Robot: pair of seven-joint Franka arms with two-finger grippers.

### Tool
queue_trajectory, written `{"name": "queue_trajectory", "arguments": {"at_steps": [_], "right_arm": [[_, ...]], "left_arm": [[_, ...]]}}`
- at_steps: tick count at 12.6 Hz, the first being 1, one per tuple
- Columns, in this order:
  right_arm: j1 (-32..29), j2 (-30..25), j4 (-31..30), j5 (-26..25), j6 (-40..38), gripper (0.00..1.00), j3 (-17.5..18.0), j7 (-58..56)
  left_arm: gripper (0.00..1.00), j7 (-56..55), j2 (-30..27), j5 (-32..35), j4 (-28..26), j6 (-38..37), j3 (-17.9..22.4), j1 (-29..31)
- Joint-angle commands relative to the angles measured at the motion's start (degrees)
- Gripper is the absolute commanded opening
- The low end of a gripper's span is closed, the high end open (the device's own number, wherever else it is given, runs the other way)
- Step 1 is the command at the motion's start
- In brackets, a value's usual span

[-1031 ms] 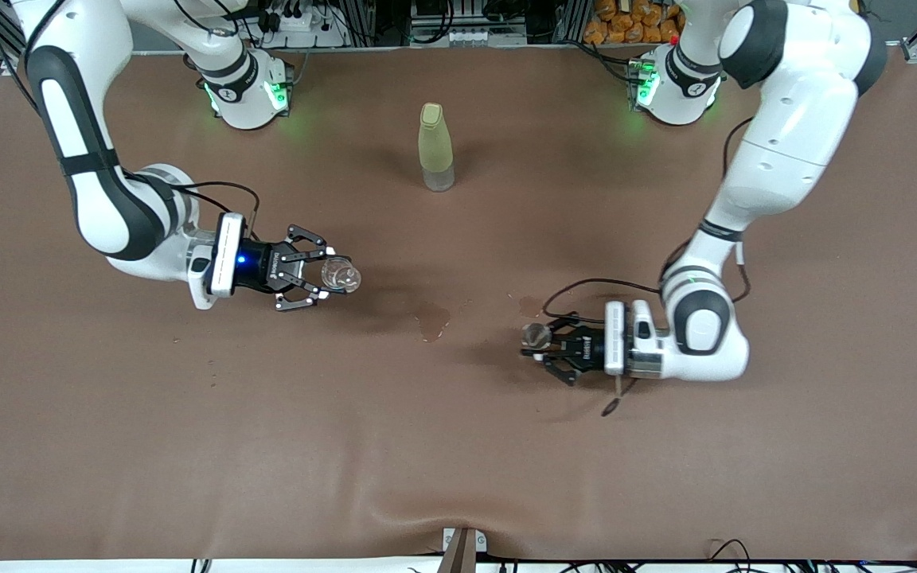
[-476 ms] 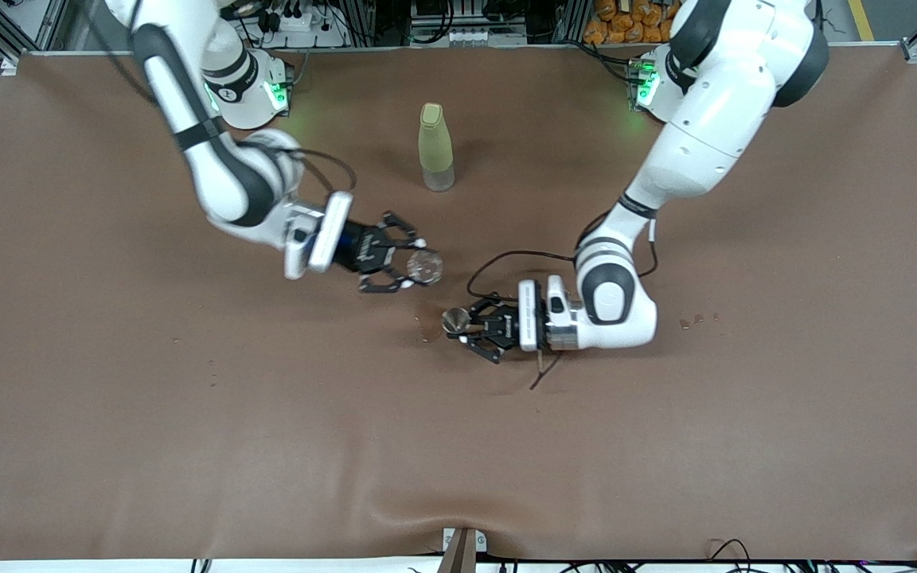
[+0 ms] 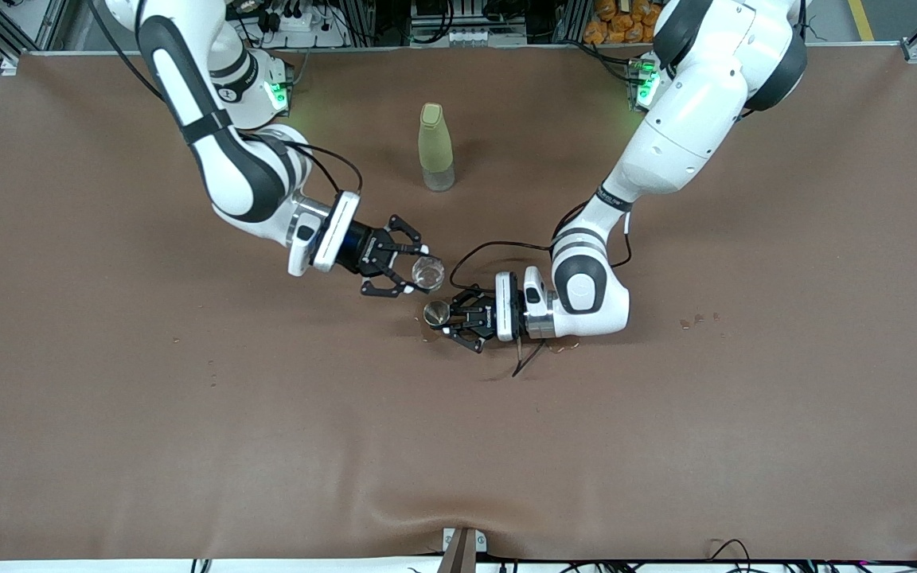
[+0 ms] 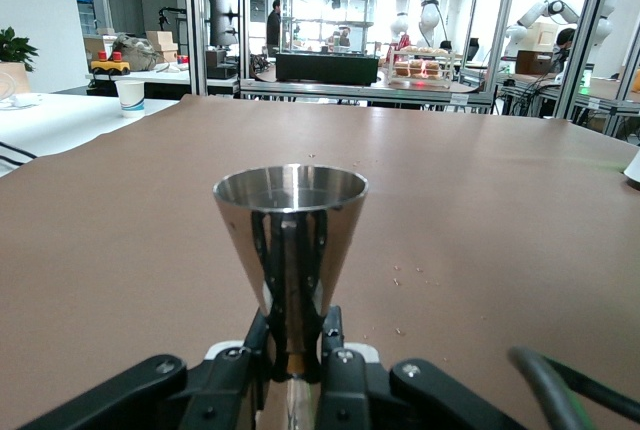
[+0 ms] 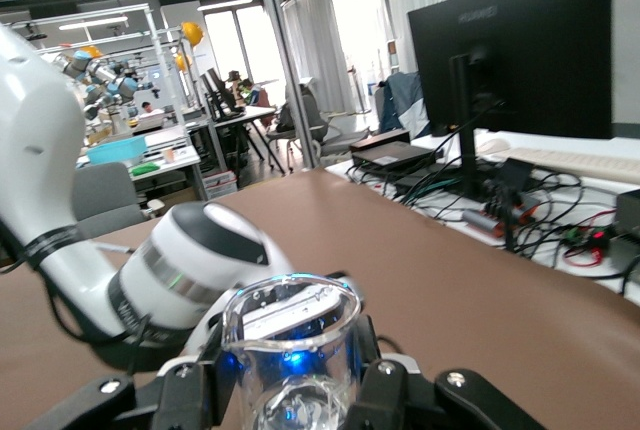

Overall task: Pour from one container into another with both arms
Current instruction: 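Raise the glass cup with the right gripper above the jigger rim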

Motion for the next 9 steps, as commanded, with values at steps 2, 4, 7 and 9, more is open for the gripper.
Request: {"name": "queue_trajectory", "arguments": {"at_steps": [2,4,7,9], "right_arm": [[-0.69,3.76,2.76,4.52,-1.98,0.12,0.62,-0.60],[-0.51,5.26,2.68,5.59,-2.08,0.11,0.62,2.28],[2.12,5.44,1.89,12.25,-1.37,0.10,0.71,7.74],[4.14,5.88,1.88,15.51,-1.20,0.09,0.62,12.38]], "left_arm": [[0.00,1.28,0.41,-2.88,0.55,1.25,0.60,-1.57],[0.00,1.28,0.41,-2.88,0.55,1.25,0.60,-1.57],[0.00,1.28,0.50,-3.23,0.55,1.52,0.60,-1.57],[0.00,1.28,0.59,-3.23,0.55,1.60,0.60,-1.57]]}}
